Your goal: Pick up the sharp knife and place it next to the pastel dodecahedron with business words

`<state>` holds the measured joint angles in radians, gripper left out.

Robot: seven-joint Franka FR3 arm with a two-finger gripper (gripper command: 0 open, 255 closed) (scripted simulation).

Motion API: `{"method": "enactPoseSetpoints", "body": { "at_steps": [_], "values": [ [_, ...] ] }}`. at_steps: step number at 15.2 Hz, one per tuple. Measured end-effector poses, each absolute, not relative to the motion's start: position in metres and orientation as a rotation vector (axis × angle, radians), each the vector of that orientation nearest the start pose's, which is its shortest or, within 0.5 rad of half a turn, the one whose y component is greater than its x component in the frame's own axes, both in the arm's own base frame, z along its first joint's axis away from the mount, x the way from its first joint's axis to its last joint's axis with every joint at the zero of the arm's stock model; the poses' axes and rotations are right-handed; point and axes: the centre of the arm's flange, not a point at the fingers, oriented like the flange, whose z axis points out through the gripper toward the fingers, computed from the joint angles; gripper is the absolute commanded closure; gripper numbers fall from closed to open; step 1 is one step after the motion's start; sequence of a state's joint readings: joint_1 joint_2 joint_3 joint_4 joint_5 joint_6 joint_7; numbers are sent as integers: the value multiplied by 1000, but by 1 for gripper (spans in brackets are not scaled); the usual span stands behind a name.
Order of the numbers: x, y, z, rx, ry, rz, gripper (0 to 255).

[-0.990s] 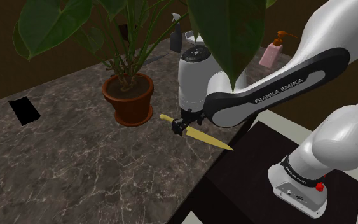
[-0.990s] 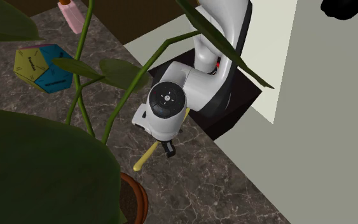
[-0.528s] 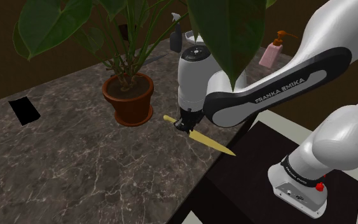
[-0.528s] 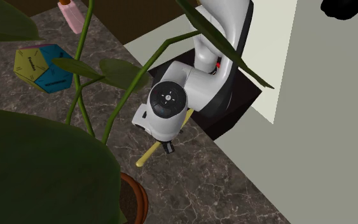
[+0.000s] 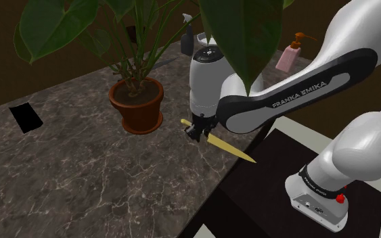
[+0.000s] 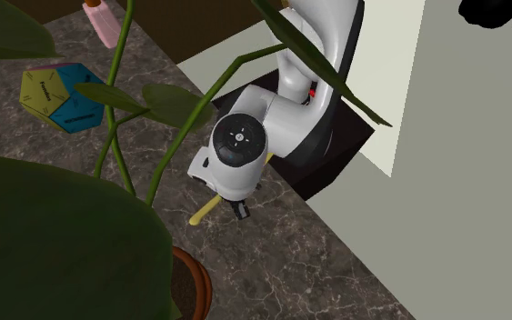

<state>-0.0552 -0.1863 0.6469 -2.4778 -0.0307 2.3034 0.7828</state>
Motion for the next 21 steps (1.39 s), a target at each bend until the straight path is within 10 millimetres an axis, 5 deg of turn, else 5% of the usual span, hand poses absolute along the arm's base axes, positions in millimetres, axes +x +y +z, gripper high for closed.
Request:
{"method": "enactPoseSetpoints", "body": {
  "at_steps": [6,13,19,20,21],
  "values": [
    [354,198,375,-3065,-261,-19,0],
    [352,197,343,-3039,-319,-15,0],
    [352,197,340,-3039,-319,-16,0],
    [352,197,340,-3039,-319,-16,255],
    [352,197,340,-3039,-319,-16,255]
  ]
}}
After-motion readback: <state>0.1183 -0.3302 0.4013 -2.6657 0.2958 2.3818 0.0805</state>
